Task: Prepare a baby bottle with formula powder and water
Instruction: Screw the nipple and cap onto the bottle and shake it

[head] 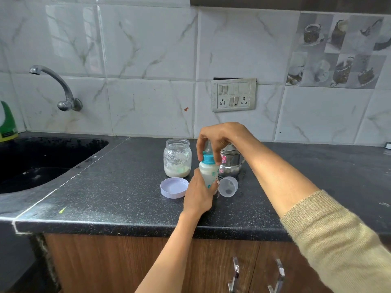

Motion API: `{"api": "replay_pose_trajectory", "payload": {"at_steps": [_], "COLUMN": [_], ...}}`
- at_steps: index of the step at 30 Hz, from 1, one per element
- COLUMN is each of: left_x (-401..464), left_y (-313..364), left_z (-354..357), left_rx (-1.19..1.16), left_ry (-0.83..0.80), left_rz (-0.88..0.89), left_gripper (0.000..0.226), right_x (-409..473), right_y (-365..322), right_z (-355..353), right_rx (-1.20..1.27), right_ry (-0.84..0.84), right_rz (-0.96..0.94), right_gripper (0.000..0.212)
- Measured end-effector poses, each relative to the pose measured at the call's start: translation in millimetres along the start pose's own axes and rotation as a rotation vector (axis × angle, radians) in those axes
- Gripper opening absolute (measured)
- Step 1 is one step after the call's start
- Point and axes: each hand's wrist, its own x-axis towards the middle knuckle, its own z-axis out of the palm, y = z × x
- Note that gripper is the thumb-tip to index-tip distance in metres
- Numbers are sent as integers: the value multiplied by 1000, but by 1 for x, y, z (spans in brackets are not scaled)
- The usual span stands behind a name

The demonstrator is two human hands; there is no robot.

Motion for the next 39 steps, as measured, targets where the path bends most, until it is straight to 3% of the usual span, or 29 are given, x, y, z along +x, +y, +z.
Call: {"api": "replay_pose_trajectory", "payload": {"at_steps": [5, 9, 11, 16, 19, 25, 28, 33, 36, 39], "left_x": [-1, -1, -1, -1, -1, -2, -2, -2, -2, -3], "left_y": [1, 1, 0, -1, 0, 0, 0, 0, 0, 0], "left_z": [0, 0, 0, 0, 0, 0, 0, 0, -1, -1], "left_rx": [4, 17, 15, 27, 20, 16, 17, 25, 31, 32], "left_ry": [2, 1, 1, -5, -7, -3, -5, -6, -6, -6], "left_rz": [-3, -6, -5, -10, -17, -18, -5, 1, 9, 11], "left_gripper": [46, 47, 47, 44, 44, 45, 45, 44, 43, 43], "right_x": [0, 3, 2, -8, -4, -6, -7, -3, -4, -6], "right_y": [3, -4, -3, 1, 5, 16, 24, 37, 41, 45], "right_z": [3, 9, 5, -7, -1, 13, 19, 33, 38, 43], "right_rx": [96, -32, 49, 76, 70, 120, 218, 374, 331, 351], "right_ry": [41, 57, 16, -6, 13, 142, 77, 188, 231, 278], "right_rz": [125, 371, 415, 250, 277, 321, 187, 119, 219, 184], "right_gripper": [44, 81, 91, 67, 48, 72, 61, 41, 55, 65]}}
